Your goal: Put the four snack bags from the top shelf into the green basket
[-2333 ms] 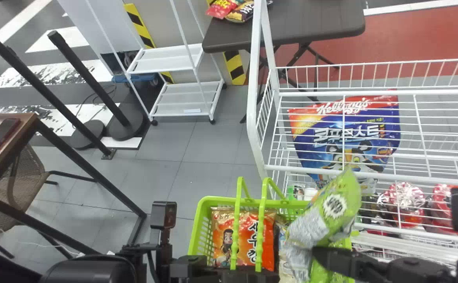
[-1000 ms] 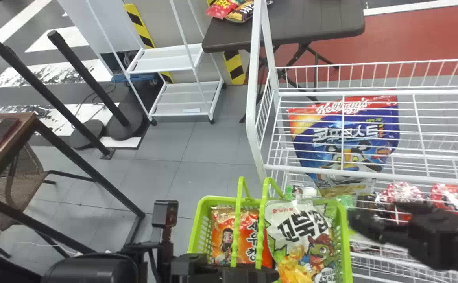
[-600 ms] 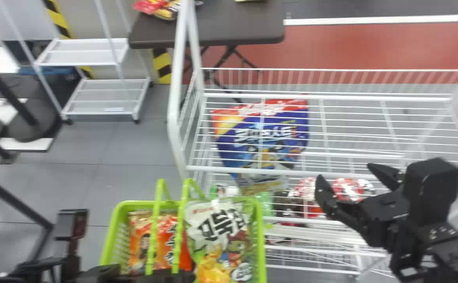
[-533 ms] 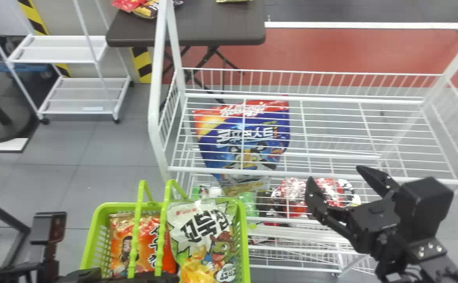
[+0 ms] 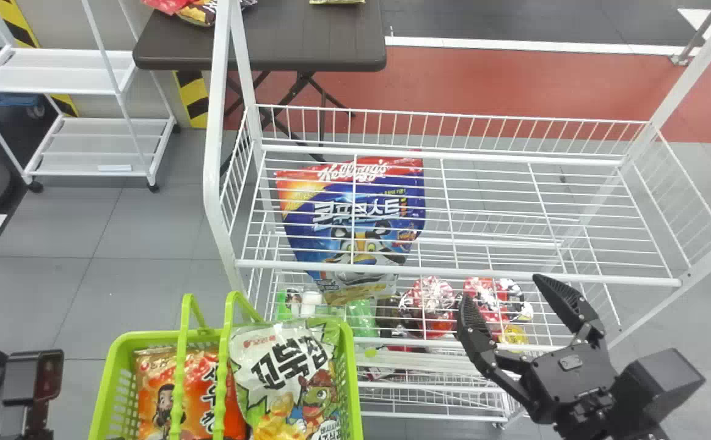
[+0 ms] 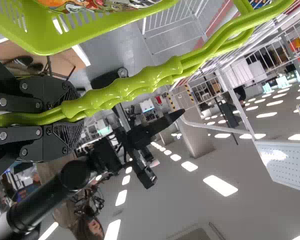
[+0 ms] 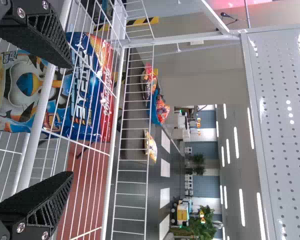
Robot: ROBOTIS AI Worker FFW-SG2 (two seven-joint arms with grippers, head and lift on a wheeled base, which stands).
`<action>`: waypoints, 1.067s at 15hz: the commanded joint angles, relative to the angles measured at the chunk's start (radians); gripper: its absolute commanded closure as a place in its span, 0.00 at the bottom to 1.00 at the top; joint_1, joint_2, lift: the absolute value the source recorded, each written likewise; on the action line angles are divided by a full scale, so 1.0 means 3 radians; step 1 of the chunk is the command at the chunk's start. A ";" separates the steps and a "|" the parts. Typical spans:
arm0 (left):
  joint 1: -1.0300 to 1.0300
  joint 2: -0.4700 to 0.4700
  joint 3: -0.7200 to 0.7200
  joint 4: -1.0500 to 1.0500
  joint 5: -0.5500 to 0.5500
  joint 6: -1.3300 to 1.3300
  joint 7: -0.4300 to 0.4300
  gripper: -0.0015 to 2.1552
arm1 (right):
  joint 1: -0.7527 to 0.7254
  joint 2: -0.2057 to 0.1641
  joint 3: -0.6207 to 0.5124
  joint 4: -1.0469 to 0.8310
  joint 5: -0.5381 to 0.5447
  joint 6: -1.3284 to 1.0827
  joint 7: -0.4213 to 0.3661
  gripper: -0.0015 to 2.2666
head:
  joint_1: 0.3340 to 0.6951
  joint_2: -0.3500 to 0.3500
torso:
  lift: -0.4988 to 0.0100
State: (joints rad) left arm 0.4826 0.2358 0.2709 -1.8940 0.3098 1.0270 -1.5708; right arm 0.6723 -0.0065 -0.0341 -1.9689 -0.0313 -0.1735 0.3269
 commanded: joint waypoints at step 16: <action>0.0058 -0.0055 0.0033 -0.0063 -0.0020 0.0010 -0.0033 1.00 | 0.0085 0.0025 0.0006 0.0013 -0.0023 -0.0007 -0.0006 0.02 | 1.00 0.44 | 0.98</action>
State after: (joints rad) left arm 0.5000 0.2211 0.2804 -1.9138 0.3039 1.0302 -1.5708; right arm 0.6969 0.0000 -0.0349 -1.9650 -0.0369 -0.1765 0.3252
